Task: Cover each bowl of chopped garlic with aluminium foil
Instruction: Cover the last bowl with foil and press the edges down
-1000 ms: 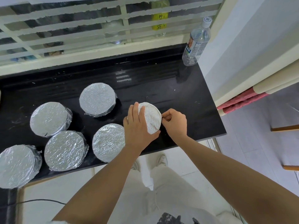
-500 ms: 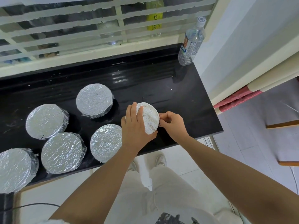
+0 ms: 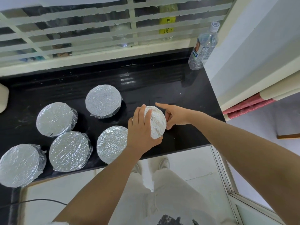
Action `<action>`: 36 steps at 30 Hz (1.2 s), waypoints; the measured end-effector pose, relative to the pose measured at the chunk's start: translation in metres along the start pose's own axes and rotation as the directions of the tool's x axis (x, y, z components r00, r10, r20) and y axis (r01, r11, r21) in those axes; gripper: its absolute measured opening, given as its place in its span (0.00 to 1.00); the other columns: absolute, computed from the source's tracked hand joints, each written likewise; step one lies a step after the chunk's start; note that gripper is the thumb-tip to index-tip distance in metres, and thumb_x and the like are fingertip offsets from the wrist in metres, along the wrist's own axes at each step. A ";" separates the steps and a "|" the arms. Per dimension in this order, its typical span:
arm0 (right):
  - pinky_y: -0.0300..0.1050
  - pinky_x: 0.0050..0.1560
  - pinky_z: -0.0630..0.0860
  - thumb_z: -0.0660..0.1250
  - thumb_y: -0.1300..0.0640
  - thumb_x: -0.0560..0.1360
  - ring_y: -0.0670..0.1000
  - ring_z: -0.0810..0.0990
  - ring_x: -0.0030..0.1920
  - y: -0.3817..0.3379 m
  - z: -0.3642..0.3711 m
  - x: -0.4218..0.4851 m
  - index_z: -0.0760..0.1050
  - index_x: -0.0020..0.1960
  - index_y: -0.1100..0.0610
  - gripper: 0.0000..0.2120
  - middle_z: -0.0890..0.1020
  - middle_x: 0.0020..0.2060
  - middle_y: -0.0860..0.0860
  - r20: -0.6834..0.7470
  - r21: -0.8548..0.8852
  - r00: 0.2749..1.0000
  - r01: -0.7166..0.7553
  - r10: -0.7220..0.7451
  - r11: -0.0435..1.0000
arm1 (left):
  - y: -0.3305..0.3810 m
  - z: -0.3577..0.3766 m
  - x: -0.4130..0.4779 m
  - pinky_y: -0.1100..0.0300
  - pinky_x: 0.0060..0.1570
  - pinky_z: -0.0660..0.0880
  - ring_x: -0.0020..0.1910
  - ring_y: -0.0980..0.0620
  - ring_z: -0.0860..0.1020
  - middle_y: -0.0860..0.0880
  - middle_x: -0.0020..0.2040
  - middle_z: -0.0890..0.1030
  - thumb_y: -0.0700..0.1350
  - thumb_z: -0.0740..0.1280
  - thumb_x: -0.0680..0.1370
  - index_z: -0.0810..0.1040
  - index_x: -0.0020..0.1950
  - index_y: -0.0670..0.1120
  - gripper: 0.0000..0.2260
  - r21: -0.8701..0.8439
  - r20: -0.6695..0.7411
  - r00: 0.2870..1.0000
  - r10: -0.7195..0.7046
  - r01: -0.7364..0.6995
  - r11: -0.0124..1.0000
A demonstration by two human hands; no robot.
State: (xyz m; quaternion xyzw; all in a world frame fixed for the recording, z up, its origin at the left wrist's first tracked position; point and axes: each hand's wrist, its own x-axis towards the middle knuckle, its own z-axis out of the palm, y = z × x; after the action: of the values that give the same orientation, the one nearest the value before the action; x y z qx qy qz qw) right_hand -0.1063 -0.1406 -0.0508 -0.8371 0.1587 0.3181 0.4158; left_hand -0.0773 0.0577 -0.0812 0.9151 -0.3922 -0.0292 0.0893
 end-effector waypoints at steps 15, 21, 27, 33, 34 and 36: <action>0.43 0.58 0.75 0.66 0.64 0.77 0.49 0.77 0.51 -0.001 0.040 -0.013 0.78 0.61 0.58 0.12 0.78 0.49 0.50 -0.223 0.001 0.975 0.009 -0.008 1.000 | 0.000 -0.002 0.000 0.45 0.61 0.71 0.73 0.40 0.64 0.41 0.75 0.64 0.68 0.70 0.63 0.61 0.72 0.46 0.45 -0.030 0.009 1.000 -0.002 0.003 1.000; 0.40 0.64 0.71 0.62 0.66 0.78 0.49 0.72 0.64 0.008 0.062 -0.013 0.77 0.63 0.56 0.16 0.72 0.67 0.50 -0.393 0.093 0.920 0.036 0.003 0.995 | -0.001 0.001 0.001 0.45 0.59 0.72 0.73 0.38 0.64 0.39 0.75 0.64 0.67 0.71 0.63 0.63 0.71 0.44 0.45 -0.022 0.001 1.000 0.009 -0.009 1.000; 0.36 0.42 0.81 0.61 0.65 0.80 0.49 0.81 0.46 0.008 0.076 -0.020 0.79 0.61 0.54 0.15 0.78 0.52 0.45 -0.468 0.379 0.870 0.040 0.154 0.925 | -0.001 0.003 -0.001 0.43 0.63 0.69 0.73 0.34 0.62 0.34 0.76 0.60 0.68 0.73 0.60 0.62 0.73 0.46 0.49 -0.013 0.036 0.998 -0.047 0.047 0.999; 0.39 0.41 0.80 0.65 0.59 0.78 0.47 0.78 0.36 0.005 0.088 -0.019 0.82 0.56 0.57 0.09 0.77 0.43 0.45 -0.608 0.435 0.743 0.018 0.279 0.900 | 0.002 0.001 0.001 0.43 0.62 0.69 0.69 0.34 0.66 0.34 0.74 0.62 0.68 0.71 0.60 0.61 0.73 0.45 0.48 0.004 0.045 0.997 -0.057 0.057 0.998; 0.36 0.41 0.79 0.65 0.61 0.78 0.46 0.78 0.35 0.003 0.090 -0.020 0.82 0.55 0.56 0.09 0.77 0.42 0.46 -0.625 0.432 0.730 0.029 0.276 0.901 | 0.001 0.001 0.000 0.43 0.62 0.69 0.68 0.34 0.66 0.34 0.73 0.63 0.68 0.71 0.60 0.61 0.73 0.45 0.48 0.006 0.045 0.997 -0.056 0.056 0.998; 0.34 0.45 0.76 0.64 0.64 0.78 0.46 0.77 0.40 0.000 0.093 -0.023 0.82 0.56 0.56 0.11 0.78 0.43 0.47 -0.653 0.371 0.718 0.028 0.239 0.928 | 0.001 0.000 0.000 0.43 0.62 0.69 0.68 0.34 0.66 0.34 0.73 0.63 0.68 0.71 0.60 0.61 0.73 0.45 0.48 0.008 0.042 0.998 -0.051 0.051 0.999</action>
State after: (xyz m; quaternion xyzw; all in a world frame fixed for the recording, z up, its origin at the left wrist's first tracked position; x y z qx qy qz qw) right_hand -0.1605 -0.0667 -0.0778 -0.7949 0.4044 -0.0255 0.4515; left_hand -0.0781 0.0572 -0.0813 0.9243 -0.3705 -0.0495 0.0772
